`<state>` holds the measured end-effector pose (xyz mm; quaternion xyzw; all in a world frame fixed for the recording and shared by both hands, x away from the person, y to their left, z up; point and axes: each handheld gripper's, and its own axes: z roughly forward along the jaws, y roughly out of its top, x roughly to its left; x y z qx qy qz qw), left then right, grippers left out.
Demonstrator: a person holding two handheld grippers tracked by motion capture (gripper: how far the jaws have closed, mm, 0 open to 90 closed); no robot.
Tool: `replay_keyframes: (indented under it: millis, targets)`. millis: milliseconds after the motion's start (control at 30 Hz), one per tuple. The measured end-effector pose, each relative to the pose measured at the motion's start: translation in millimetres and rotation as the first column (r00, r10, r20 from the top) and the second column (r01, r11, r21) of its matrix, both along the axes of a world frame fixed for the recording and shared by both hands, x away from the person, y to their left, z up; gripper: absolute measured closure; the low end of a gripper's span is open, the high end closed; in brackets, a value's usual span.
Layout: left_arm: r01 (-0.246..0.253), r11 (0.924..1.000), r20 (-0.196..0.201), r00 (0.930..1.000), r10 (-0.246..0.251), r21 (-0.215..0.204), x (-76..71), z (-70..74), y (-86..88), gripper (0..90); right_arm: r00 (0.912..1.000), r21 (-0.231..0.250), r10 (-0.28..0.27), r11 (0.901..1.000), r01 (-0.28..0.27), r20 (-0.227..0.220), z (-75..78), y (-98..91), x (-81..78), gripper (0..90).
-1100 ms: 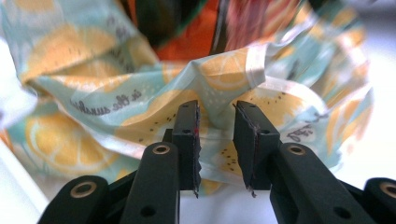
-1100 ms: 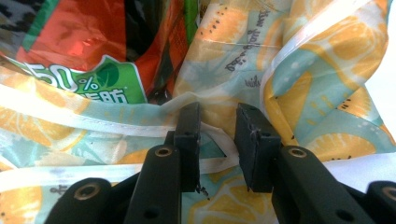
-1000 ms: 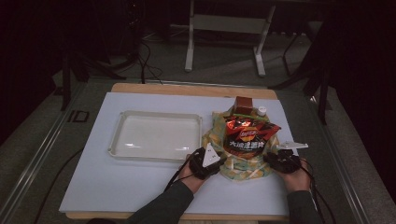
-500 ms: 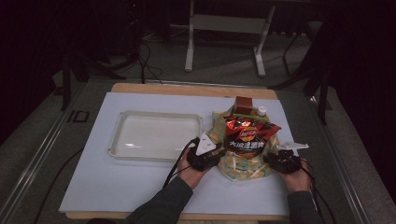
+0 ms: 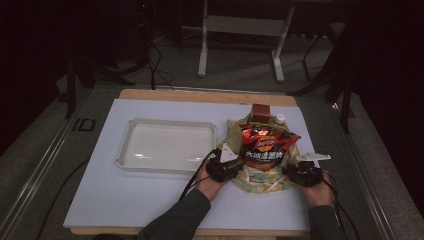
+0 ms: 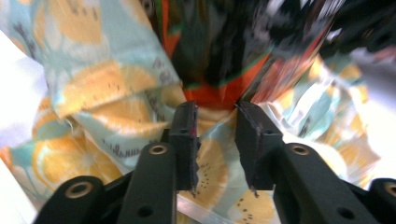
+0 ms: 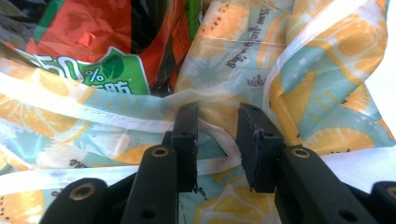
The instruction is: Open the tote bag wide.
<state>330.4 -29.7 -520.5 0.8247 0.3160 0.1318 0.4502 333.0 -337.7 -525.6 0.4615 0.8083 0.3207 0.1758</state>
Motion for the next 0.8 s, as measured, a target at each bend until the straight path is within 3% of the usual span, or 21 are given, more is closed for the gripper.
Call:
replay_keyframes:
  millis: [33, 167, 433, 600, 700, 800]
  targets:
    - [0.000, 0.9984, -0.015, 0.9999, 0.000, 0.057, 0.5, -7.0, -2.7, 73.5, 1.0000, 0.000, 0.004, 1.0000, -0.004, 0.001, 0.5, -0.3, -0.6, 67.7]
    - [0.003, 0.9939, -0.022, 0.9998, -0.001, 0.110, 1.0, -16.2, -4.4, 75.3, 0.9999, 0.005, 0.016, 0.9999, -0.016, 0.002, 2.2, -1.6, -1.9, 66.2]
    - [0.011, 0.9912, -0.016, 0.9998, -0.009, 0.132, 0.5, -18.2, -5.7, 82.9, 0.9980, 0.014, 0.059, 0.9981, -0.059, 0.024, 14.9, -3.4, -9.4, 61.7]
    - [0.010, 0.9894, -0.007, 0.9999, -0.010, 0.145, -0.4, -18.7, -7.1, 88.6, 0.9939, 0.054, 0.096, 0.9937, -0.099, 0.054, 30.8, -8.7, -15.1, 59.3]
    - [0.010, 0.9906, -0.011, 0.9999, -0.009, 0.136, 0.1, -19.0, -6.8, 88.7, 0.9889, 0.077, 0.130, 0.9878, -0.136, 0.072, 39.6, -11.6, -17.8, 57.4]
    - [0.010, 0.9905, -0.012, 0.9999, -0.008, 0.138, 0.1, -19.1, -6.8, 88.6, 0.9818, 0.065, 0.167, 0.9828, -0.173, 0.091, 48.5, -12.3, -19.8, 56.8]
